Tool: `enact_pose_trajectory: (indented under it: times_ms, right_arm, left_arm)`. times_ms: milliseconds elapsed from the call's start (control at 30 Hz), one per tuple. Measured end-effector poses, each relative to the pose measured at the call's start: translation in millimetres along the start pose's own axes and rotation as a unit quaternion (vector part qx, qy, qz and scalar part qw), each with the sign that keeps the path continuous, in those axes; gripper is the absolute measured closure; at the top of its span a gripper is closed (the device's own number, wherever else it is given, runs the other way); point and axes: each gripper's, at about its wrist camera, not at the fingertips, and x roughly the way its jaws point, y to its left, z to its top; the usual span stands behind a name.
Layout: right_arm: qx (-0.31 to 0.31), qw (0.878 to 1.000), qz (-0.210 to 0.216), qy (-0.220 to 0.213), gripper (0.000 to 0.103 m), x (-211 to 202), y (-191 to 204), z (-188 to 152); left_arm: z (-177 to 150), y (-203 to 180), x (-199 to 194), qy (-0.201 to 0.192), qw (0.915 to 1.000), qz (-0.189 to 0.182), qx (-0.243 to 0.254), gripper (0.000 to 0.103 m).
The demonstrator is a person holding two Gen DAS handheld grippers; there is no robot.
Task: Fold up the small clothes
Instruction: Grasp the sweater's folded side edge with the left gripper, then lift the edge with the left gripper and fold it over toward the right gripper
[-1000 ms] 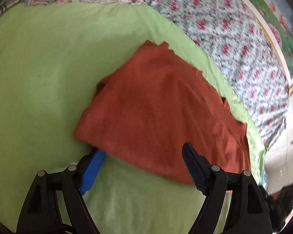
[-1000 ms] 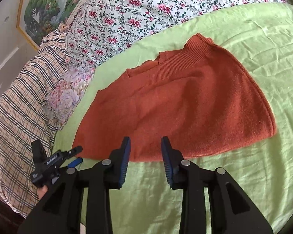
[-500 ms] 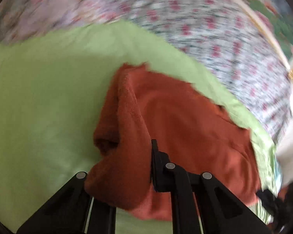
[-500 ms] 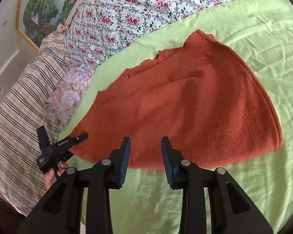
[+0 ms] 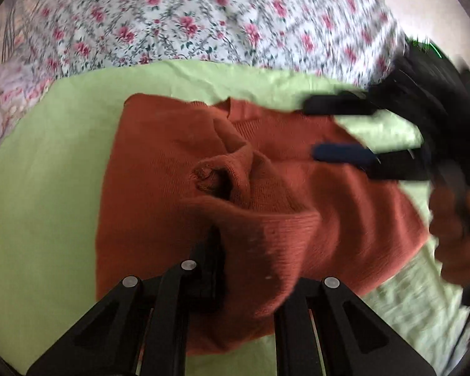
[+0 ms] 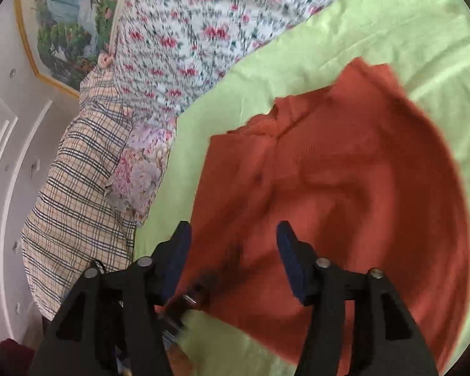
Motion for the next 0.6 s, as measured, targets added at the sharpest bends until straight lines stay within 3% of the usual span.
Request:
enact_pose_trajectory:
  times_ms: [267,367,467,600]
  right_arm:
    - [-0.007,0.996,-0.043,0.08,0.046,89,1,28]
    - [-0.038,0.993,-0.051,0.099,0.087,112,14,30]
    - [-0.076,0.994,-0.034,0.073,0.087,93,32,36]
    - [-0.127,0.991,-0.03,0.022,0.087,36,51,46]
  left_arm:
    - [-8,-5,-5,-0.009,0.9994,0.019,0.027,0.092]
    - [1,-9,-13,-0.013,0.9991,0.02,0.035,0.093]
    - [17,-18,-33,-0.032,0.9989,-0.01,0.033,0.092]
    - [35,-57,-36,-0.039,0.9968,-0.053,0.045,0.092]
